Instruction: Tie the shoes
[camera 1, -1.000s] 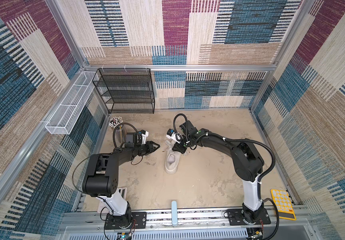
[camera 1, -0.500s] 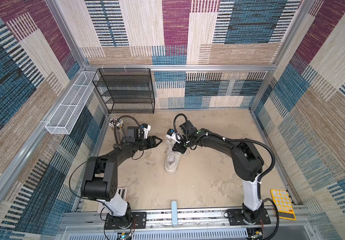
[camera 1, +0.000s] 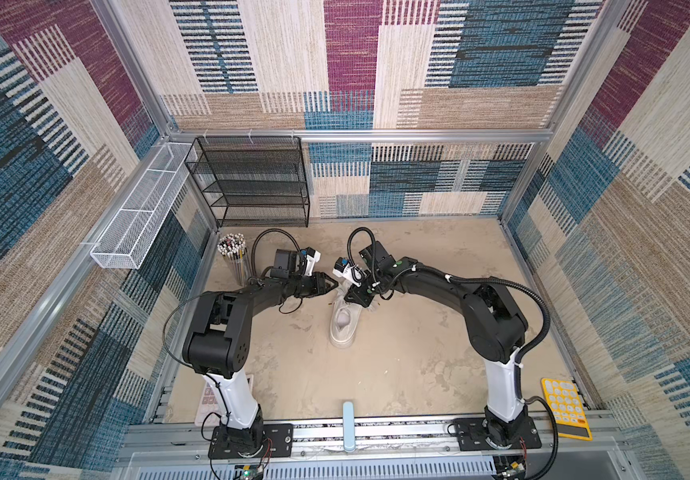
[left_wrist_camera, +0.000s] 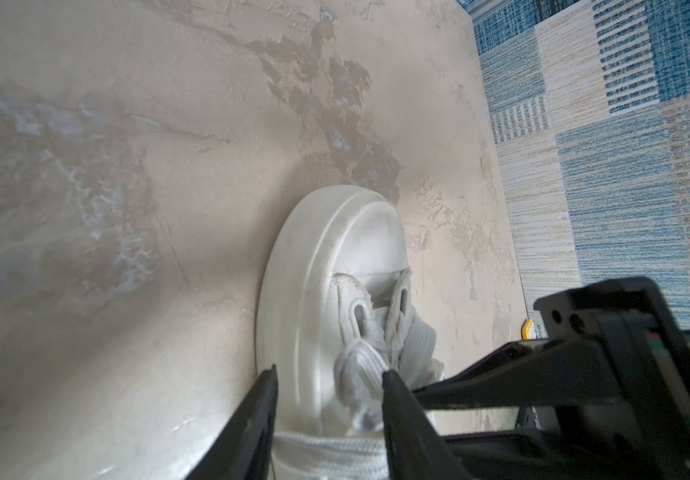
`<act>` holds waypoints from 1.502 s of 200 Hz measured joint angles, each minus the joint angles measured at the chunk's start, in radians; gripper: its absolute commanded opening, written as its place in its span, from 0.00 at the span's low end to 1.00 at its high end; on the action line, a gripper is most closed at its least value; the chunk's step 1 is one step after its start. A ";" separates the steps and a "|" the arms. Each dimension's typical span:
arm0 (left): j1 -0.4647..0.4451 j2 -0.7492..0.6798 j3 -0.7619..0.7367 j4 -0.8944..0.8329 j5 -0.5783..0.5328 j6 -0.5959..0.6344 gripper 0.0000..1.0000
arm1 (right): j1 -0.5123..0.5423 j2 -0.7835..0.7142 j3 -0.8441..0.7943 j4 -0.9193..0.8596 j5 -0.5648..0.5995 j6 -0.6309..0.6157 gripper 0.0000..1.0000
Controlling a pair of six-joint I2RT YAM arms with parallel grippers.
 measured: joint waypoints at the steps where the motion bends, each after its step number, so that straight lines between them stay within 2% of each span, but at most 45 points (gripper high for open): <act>1: 0.000 0.000 0.000 0.000 0.000 0.000 0.45 | 0.000 0.000 0.000 0.000 0.000 0.000 0.20; 26: -0.005 0.019 0.006 0.021 -0.002 -0.006 0.47 | 0.000 0.000 0.000 0.000 -0.001 0.006 0.19; 44: -0.008 0.037 0.016 0.036 0.001 -0.027 0.45 | 0.000 0.000 0.000 0.000 -0.002 0.006 0.19; 74: -0.017 0.045 0.028 0.055 0.004 -0.033 0.15 | 0.000 0.002 0.000 0.000 -0.002 0.006 0.16; 102: -0.017 0.045 0.023 0.075 0.003 -0.036 0.00 | 0.000 0.007 -0.001 0.000 -0.003 0.006 0.13; 122: -0.007 0.040 -0.002 0.100 0.005 -0.060 0.00 | 0.000 0.009 -0.013 0.006 -0.003 0.006 0.11; 160: 0.025 0.052 -0.066 0.235 0.060 -0.181 0.00 | 0.000 0.009 -0.036 0.035 -0.005 0.006 0.11; 187: 0.048 0.081 -0.122 0.387 0.109 -0.300 0.00 | 0.000 0.009 -0.039 0.042 -0.007 0.006 0.10; 223: 0.083 0.145 -0.196 0.669 0.172 -0.520 0.00 | 0.000 0.015 -0.039 0.066 -0.010 0.006 0.10; 241: 0.087 0.148 -0.202 0.729 0.185 -0.560 0.00 | 0.000 0.016 -0.039 0.071 -0.010 0.006 0.10; 281: 0.087 0.102 -0.209 0.729 0.180 -0.570 0.00 | 0.000 0.021 -0.037 0.090 -0.010 0.006 0.10; 300: 0.084 0.057 -0.176 0.587 0.168 -0.497 0.00 | 0.000 0.029 -0.030 0.092 -0.010 0.006 0.10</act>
